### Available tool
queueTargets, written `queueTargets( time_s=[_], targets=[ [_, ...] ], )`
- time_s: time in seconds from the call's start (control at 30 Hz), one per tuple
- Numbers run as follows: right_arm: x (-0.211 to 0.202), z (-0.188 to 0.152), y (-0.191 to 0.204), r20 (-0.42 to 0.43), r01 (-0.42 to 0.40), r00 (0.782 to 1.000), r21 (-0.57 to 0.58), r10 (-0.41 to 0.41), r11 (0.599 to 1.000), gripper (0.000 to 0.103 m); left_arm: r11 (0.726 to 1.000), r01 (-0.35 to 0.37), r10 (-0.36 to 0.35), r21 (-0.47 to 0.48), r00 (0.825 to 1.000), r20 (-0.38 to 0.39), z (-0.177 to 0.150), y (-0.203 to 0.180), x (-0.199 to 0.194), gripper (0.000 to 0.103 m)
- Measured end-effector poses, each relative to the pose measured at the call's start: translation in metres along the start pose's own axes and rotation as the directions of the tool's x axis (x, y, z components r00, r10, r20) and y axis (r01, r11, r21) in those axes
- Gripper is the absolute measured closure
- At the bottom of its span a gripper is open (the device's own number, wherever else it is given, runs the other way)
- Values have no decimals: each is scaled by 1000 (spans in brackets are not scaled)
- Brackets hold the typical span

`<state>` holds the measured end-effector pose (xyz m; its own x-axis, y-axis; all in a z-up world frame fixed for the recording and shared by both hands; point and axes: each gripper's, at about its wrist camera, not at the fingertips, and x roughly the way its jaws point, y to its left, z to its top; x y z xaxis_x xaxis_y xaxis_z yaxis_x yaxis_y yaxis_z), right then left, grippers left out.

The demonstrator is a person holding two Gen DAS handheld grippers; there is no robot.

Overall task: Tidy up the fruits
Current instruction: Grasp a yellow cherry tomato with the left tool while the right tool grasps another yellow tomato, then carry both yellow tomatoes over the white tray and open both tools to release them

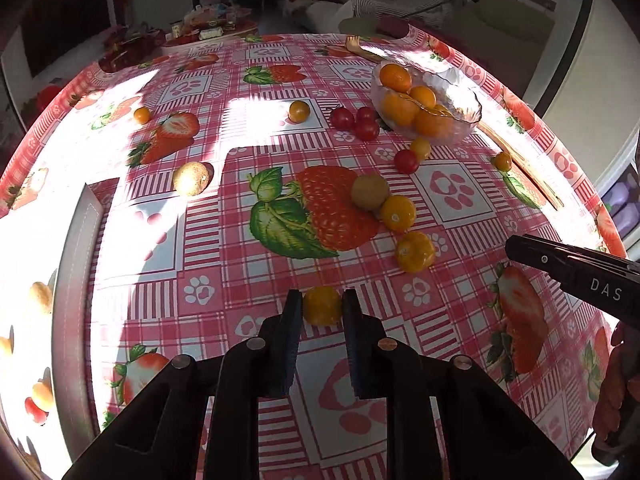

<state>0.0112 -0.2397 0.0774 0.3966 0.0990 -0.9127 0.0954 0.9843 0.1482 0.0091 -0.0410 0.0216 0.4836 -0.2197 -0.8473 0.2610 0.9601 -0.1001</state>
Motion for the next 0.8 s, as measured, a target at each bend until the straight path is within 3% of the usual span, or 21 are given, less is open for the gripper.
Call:
queueTargets(
  time_s=[0.8],
  targets=[
    [-49, -46, 31, -4, -66, 998, -10, 66, 998, 81, 998, -40, 43, -55, 998, 53, -53, 24, -77, 81]
  ],
)
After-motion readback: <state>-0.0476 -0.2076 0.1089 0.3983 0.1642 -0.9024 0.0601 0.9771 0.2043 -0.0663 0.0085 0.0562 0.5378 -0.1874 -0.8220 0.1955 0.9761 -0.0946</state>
